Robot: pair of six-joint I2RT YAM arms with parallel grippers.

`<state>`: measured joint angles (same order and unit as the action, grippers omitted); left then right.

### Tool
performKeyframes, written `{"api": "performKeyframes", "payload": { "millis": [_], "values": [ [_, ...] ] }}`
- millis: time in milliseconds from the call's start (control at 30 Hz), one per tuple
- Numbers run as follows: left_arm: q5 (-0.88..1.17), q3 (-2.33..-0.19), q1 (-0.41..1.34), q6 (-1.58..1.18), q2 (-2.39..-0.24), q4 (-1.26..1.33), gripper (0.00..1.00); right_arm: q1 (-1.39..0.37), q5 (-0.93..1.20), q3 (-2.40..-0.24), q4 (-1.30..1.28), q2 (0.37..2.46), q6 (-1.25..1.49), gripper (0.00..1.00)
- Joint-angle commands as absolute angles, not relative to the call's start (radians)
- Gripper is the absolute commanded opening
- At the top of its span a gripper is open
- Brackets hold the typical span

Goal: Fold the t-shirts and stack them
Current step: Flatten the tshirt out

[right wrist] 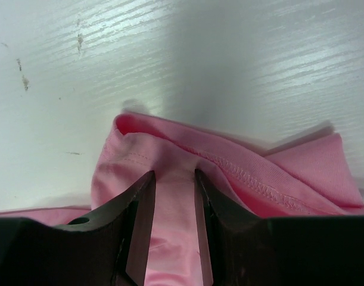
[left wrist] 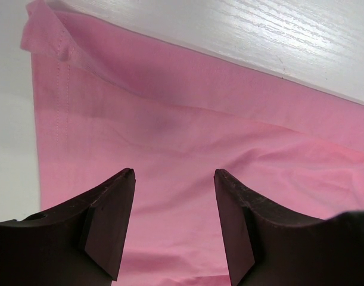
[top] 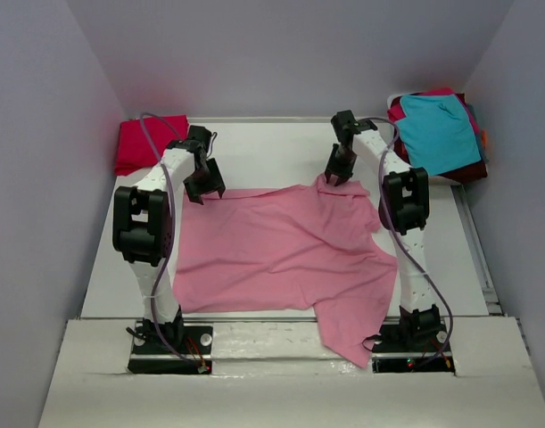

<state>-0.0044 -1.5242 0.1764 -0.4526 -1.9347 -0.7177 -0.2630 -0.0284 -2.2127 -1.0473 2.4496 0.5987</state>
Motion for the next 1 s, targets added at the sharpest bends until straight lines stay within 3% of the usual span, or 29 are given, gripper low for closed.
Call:
{"api": "performKeyframes", "payload": {
  "millis": [0,733,800,933,967],
  "values": [
    [-0.006,-1.519,0.172,-0.434,-1.888,-0.739,0.67,-0.264,-0.015,-2.276,-1.028,2.474,0.586,0.38],
    [-0.008,-1.512,0.172,-0.423,-1.887,-0.752,0.66,-0.255,0.083,-2.464,-0.891,2.571,0.518,0.47],
    [-0.011,-1.513,0.172,-0.423,-1.888,-0.752,0.66,-0.255,0.083,-2.438,-0.881,2.560,0.520,0.40],
    [-0.009,-1.517,0.172,-0.425,-1.894,-0.752,0.66,-0.255,0.077,-2.408,-0.885,2.543,0.520,0.14],
    [-0.008,-1.517,0.172,-0.426,-1.898,-0.752,0.66,-0.255,0.077,-2.410,-0.896,2.542,0.519,0.13]
  ]
}}
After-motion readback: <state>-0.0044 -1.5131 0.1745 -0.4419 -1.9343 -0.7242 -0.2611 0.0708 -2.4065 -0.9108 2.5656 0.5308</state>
